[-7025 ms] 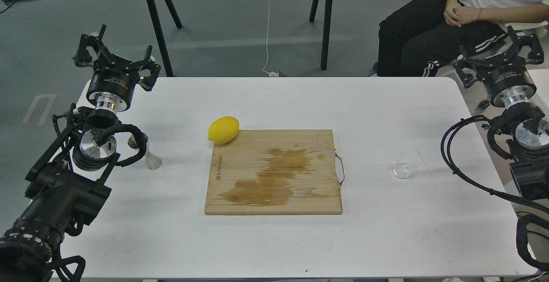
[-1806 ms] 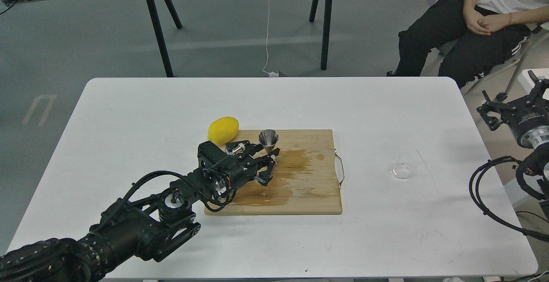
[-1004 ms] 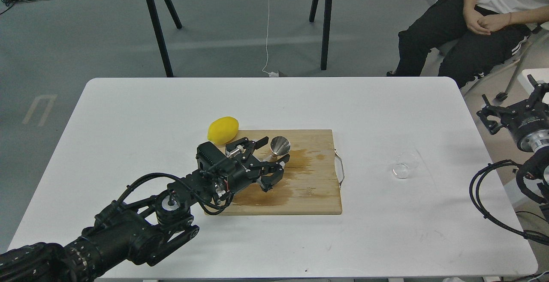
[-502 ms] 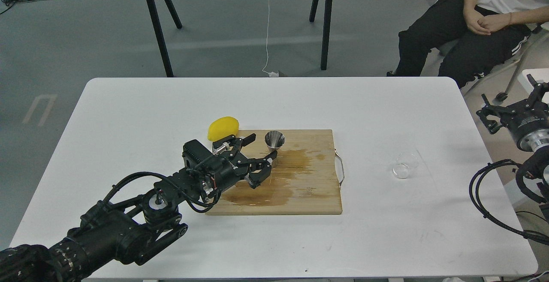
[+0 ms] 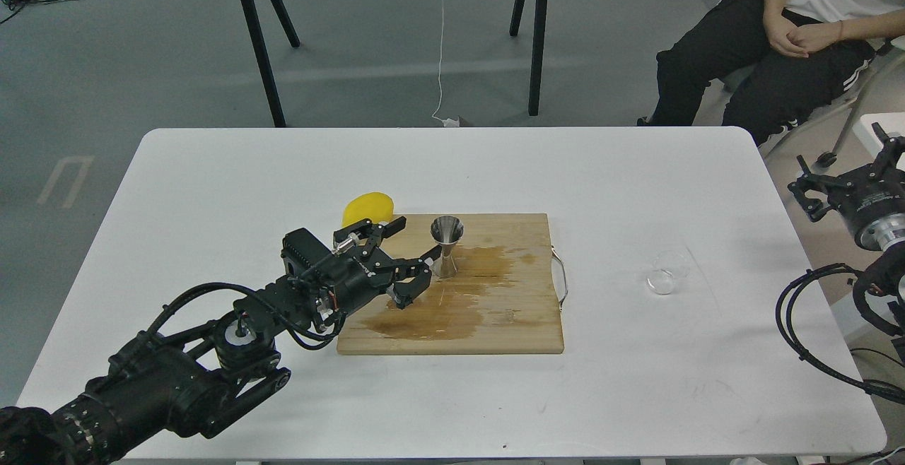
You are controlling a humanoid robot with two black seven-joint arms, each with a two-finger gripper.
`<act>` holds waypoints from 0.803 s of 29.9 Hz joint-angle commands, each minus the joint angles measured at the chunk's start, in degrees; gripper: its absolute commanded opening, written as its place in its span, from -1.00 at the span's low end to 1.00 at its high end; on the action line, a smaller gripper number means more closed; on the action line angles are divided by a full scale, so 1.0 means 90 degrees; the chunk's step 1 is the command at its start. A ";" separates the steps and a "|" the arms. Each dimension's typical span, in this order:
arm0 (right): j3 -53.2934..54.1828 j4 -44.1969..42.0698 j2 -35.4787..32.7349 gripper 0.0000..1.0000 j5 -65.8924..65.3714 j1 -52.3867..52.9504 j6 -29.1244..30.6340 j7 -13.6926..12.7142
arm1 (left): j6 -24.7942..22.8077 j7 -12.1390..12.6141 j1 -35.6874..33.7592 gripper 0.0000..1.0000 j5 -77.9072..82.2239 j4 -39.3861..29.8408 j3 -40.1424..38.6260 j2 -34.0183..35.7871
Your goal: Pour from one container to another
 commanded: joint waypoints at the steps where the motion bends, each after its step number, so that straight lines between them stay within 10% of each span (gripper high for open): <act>1: -0.0010 0.0000 0.0009 0.99 0.0000 -0.0004 0.0000 0.0000 | -0.0003 0.0010 0.0229 0.54 0.0000 -0.0583 -0.0040 0.0461; 13: 0.0000 0.0000 -0.0098 0.99 0.0010 -0.0033 0.0000 -0.0097 | -0.0237 -0.0029 0.0494 0.66 -0.1704 -0.2254 -0.1289 0.1643; 20: 0.0185 0.0039 -0.0236 0.99 0.0059 -0.0024 0.0000 -0.0117 | -0.0901 -0.1346 0.0093 0.83 -0.6099 -0.2304 -0.2148 0.1790; 24: 0.0205 0.0224 -0.0226 0.99 0.0710 -0.0188 0.0000 -0.0341 | -0.1437 -0.1377 0.0064 0.96 -0.8483 -0.2284 -0.2793 0.1703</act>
